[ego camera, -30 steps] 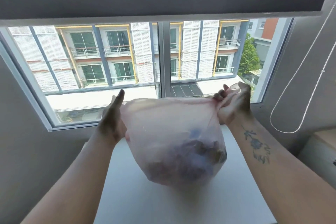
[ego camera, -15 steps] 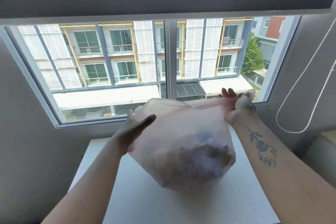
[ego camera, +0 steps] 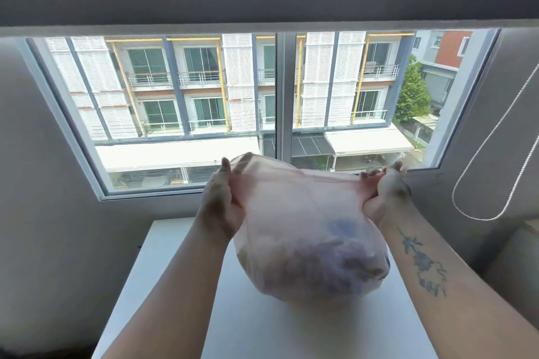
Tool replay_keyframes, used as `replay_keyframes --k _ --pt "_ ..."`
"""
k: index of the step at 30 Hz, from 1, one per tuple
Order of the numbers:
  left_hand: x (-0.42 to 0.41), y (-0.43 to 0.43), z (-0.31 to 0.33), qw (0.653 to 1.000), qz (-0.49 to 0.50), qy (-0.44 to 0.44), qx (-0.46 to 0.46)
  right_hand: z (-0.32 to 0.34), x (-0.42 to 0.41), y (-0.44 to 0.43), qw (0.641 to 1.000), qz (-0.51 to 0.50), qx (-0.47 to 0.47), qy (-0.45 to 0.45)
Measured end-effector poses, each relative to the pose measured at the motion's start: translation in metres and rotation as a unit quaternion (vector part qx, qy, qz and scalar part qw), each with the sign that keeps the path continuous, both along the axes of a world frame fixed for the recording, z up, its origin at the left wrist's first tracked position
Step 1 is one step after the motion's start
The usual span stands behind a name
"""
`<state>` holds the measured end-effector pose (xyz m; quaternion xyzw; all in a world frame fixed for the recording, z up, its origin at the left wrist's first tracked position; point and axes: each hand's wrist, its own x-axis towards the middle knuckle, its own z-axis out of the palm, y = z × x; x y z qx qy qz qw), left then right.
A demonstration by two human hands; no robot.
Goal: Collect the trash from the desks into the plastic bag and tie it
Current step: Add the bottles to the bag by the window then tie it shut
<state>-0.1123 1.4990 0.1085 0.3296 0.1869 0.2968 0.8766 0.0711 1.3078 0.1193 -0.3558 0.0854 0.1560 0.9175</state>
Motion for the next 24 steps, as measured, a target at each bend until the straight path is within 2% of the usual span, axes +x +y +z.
replay_keyframes --k 3,7,10,15,24 --pt "0.004 -0.005 0.009 0.995 0.063 -0.048 -0.053 -0.001 -0.005 -0.002 0.998 -0.024 -0.061 -0.005" --pt "0.010 -0.018 0.013 0.994 0.078 -0.007 -0.071 -0.004 -0.014 0.002 0.990 0.039 -0.114 -0.067" --pt "0.010 -0.022 0.011 0.996 0.070 -0.026 -0.039 -0.006 -0.026 0.002 0.990 0.089 -0.068 -0.091" --pt "-0.010 -0.016 -0.009 0.996 -0.054 -0.060 0.026 0.002 -0.041 -0.004 0.995 0.078 0.005 -0.065" --pt "-0.019 -0.006 -0.009 1.000 0.011 0.004 -0.005 0.004 -0.053 -0.006 0.997 0.053 -0.038 -0.047"
